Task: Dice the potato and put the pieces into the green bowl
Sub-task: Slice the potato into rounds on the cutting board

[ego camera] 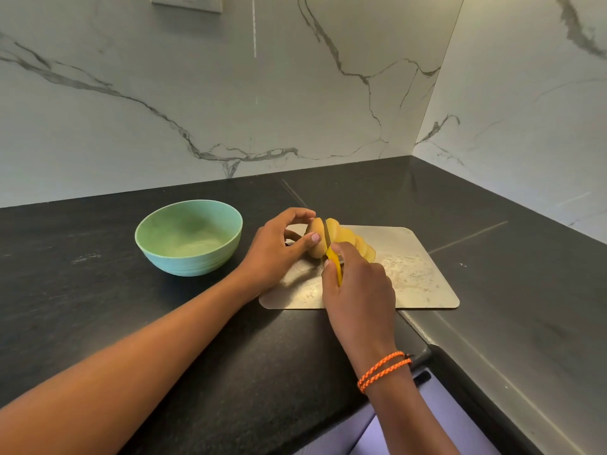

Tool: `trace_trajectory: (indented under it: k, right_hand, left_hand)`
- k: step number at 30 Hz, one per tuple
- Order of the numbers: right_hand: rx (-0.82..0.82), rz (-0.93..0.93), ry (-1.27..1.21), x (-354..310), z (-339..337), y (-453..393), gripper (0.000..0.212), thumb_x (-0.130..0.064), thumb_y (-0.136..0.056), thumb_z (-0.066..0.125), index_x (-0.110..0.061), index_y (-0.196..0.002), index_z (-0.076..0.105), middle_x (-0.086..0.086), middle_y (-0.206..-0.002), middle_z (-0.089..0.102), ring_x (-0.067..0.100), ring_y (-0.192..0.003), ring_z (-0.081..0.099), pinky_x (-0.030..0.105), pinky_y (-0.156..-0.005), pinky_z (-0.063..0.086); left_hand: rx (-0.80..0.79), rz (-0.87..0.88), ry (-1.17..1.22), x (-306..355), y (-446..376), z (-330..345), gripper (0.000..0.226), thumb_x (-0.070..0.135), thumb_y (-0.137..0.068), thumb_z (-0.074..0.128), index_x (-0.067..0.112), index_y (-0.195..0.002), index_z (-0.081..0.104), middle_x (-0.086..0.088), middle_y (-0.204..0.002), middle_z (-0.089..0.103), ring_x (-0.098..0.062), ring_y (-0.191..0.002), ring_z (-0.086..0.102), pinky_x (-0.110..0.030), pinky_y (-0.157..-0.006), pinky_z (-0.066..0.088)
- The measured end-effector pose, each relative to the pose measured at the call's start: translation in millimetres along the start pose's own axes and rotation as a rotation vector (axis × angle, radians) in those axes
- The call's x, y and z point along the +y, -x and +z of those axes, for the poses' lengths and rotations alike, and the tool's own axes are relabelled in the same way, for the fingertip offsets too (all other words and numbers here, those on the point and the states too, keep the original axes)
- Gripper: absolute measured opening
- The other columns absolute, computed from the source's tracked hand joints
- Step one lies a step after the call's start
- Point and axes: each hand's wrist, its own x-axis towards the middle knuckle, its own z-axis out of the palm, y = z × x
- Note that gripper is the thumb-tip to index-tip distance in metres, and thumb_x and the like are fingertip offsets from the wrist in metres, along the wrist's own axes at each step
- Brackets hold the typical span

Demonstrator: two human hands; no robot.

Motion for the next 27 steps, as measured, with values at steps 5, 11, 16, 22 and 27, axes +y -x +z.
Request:
trace_trajectory:
  k: [5,11,16,22,27]
  right_hand:
    - [0.132,-0.072,0.039,-5.2,1.8,0.3,0.031,-0.030,-0.102,0.059,-0.024,-0.133,0.060,0.000,-0.083,0.072,0.019,-0.071,0.065,0.025,-0.056,0.037]
    - [0.136,-0.082,0.038,-4.5,3.7,1.0,0.034,-0.030,-0.102,0.060,-0.024,-0.135,0.059,-0.002,-0.082,0.072,0.016,-0.069,0.064,0.024,-0.056,0.038]
    - [0.172,-0.091,0.061,-6.0,4.8,1.8,0.031,-0.028,-0.099,0.064,-0.023,-0.130,0.062,-0.004,-0.074,0.070,0.017,-0.064,0.065,0.023,-0.054,0.033]
    - [0.125,-0.106,0.094,-7.0,4.3,3.7,0.034,-0.027,-0.098,0.064,-0.023,-0.131,0.061,-0.002,-0.073,0.070,0.019,-0.063,0.066,0.025,-0.053,0.034]
    - [0.092,-0.086,0.097,-8.8,1.9,9.6,0.035,-0.028,-0.099,0.064,-0.022,-0.133,0.061,-0.002,-0.080,0.072,0.018,-0.069,0.067,0.024,-0.058,0.035]
  left_hand:
    - [0.006,-0.027,0.042,-1.2,-3.4,0.0,0.030,0.039,-0.095,0.077,0.035,-0.123,0.069,0.020,-0.127,0.068,-0.010,-0.104,0.071,-0.028,-0.083,0.058]
    - [-0.006,-0.046,0.052,-4.0,-6.1,-0.4,0.026,0.038,-0.095,0.076,0.032,-0.119,0.070,0.016,-0.130,0.068,-0.015,-0.103,0.072,-0.031,-0.077,0.059]
    - [-0.018,-0.048,0.048,-6.3,-7.8,-0.7,0.026,0.037,-0.096,0.076,0.033,-0.121,0.069,0.015,-0.132,0.068,-0.016,-0.106,0.072,-0.035,-0.082,0.062]
    - [-0.019,-0.024,0.027,-5.3,-7.5,0.4,0.024,0.035,-0.097,0.076,0.032,-0.119,0.069,0.018,-0.127,0.069,-0.013,-0.095,0.071,-0.023,-0.068,0.051]
    - [-0.012,-0.015,-0.004,-7.0,-8.2,1.8,0.023,0.036,-0.097,0.075,0.034,-0.119,0.070,0.020,-0.125,0.069,-0.013,-0.098,0.070,-0.029,-0.078,0.053]
